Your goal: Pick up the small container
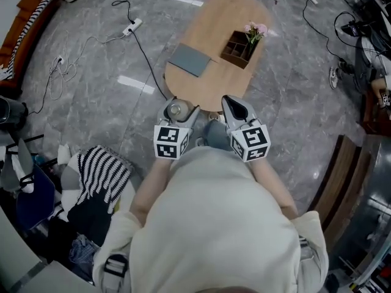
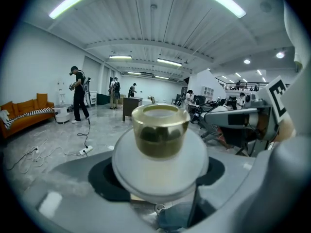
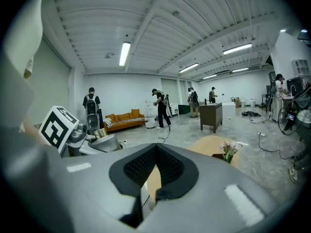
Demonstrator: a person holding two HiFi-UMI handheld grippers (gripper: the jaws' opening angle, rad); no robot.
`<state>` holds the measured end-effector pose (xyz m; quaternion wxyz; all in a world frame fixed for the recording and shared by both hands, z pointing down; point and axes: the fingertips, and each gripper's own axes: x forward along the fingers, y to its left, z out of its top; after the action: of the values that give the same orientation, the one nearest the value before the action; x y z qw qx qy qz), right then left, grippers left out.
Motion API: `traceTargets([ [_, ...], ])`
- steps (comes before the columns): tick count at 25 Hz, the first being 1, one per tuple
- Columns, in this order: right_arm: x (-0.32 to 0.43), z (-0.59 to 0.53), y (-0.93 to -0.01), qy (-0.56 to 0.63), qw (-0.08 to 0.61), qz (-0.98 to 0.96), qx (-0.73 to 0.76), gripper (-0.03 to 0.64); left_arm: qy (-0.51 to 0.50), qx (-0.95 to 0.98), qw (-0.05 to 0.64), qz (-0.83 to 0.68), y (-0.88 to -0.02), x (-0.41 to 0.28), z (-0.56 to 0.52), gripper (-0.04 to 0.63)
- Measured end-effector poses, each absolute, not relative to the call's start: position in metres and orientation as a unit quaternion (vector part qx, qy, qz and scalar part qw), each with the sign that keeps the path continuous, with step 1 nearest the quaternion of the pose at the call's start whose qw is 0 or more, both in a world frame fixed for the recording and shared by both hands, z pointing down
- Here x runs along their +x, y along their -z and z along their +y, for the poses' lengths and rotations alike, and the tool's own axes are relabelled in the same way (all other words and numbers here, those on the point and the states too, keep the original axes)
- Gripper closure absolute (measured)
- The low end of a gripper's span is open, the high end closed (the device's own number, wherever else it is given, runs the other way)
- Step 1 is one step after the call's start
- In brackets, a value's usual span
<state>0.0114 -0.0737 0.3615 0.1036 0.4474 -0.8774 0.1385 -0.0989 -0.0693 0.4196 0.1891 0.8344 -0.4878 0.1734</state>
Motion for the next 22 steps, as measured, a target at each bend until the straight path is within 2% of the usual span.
traceTargets([
  [22,0.0108,-0.0791,-0.3570,-0.138,0.101,-0.878,0.446,0.620,-0.154,0.830,0.190,-0.501,-0.4095,-0.1074,-0.0726,0.255],
])
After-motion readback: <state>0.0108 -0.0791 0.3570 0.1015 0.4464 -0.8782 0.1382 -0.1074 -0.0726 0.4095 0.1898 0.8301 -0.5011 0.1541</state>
